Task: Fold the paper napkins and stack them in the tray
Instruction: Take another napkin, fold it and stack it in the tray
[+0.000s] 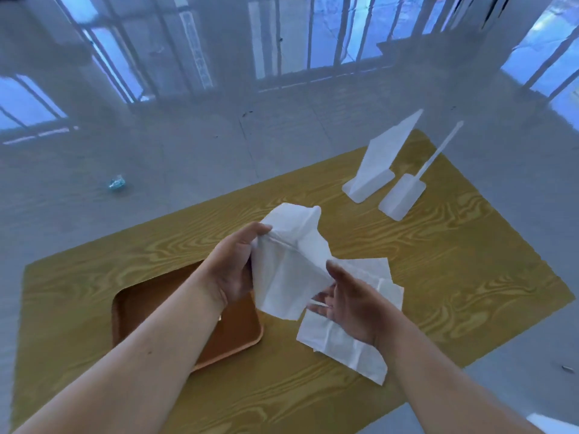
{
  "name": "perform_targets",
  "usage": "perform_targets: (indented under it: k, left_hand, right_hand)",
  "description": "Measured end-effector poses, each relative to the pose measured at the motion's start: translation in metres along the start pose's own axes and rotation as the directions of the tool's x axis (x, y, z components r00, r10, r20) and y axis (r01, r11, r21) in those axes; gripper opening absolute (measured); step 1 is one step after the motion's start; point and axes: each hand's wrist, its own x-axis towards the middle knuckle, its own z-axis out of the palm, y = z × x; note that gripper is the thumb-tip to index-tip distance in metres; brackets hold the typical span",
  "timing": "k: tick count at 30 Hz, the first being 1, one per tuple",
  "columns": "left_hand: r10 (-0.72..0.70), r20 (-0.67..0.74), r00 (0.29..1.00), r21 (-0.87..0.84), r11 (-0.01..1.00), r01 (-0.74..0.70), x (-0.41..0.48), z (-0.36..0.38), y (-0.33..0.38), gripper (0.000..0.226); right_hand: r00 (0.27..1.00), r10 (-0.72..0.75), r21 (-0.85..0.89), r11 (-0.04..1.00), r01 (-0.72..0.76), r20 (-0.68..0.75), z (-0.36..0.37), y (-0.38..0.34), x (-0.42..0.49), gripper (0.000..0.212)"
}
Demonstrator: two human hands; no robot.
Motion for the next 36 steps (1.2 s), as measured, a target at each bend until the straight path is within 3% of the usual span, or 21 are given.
perform_targets:
  k: [4,7,11,15,21,25,29,31,34,36]
  left_hand:
    - [0.127,-0.091,0.988,-0.059,0.989,-0.133,-0.029,-0.06,0.016,0.044]
    - [0.218,-0.163,0.962,0.074,0.975,-0.209,-0.047,-0.1,0.018,0.021]
    - [0.265,-0.287,0.921,0.159,0.961,-0.227,-0.061,-0.137,0.012,0.012]
    - [0.286,-0.361,0.888,0.199,0.953,-0.227,-0.066,-0.154,0.004,0.014]
    - [0.256,-0.331,0.908,0.214,0.958,-0.192,-0.069,-0.165,-0.004,0.017]
    - [0.283,-0.316,0.906,0.226,0.95,-0.217,-0.07,-0.163,0.001,0.031]
    - [0.332,-0.277,0.902,0.288,0.924,-0.252,-0.072,-0.16,0.009,0.032]
    - [0.355,-0.258,0.899,0.284,0.917,-0.28,-0.072,-0.157,0.012,0.052]
    - [0.369,-0.215,0.904,0.33,0.899,-0.289,-0.07,-0.156,0.018,0.085]
    - [0.381,-0.178,0.907,0.358,0.884,-0.301,-0.068,-0.155,0.023,0.096]
  right_hand:
    - [0.997,-0.065,0.038,0.997,0.064,0.044,0.068,-0.018,0.028,0.043]
    - [0.998,-0.06,-0.067,0.996,0.058,-0.025,0.1,-0.029,0.045,0.027]
    - [1.0,0.0,-0.219,0.976,-0.006,-0.027,0.126,-0.04,0.054,0.027]
    - [0.994,0.073,-0.323,0.945,-0.043,0.083,0.136,-0.045,0.054,0.026]
    - [0.996,0.073,-0.351,0.933,-0.086,-0.049,0.137,-0.044,0.06,0.021]
    - [1.0,-0.016,-0.313,0.95,0.012,-0.011,0.131,-0.045,0.06,0.029]
    - [0.991,-0.101,-0.539,0.831,0.135,0.094,0.123,-0.05,0.05,0.053]
    - [0.982,-0.101,-0.619,0.765,0.18,0.161,0.12,-0.053,0.044,0.061]
    - [0.978,-0.091,-0.643,0.741,0.193,0.189,0.114,-0.057,0.039,0.049]
    - [0.978,-0.11,-0.654,0.73,0.201,0.178,0.112,-0.057,0.037,0.049]
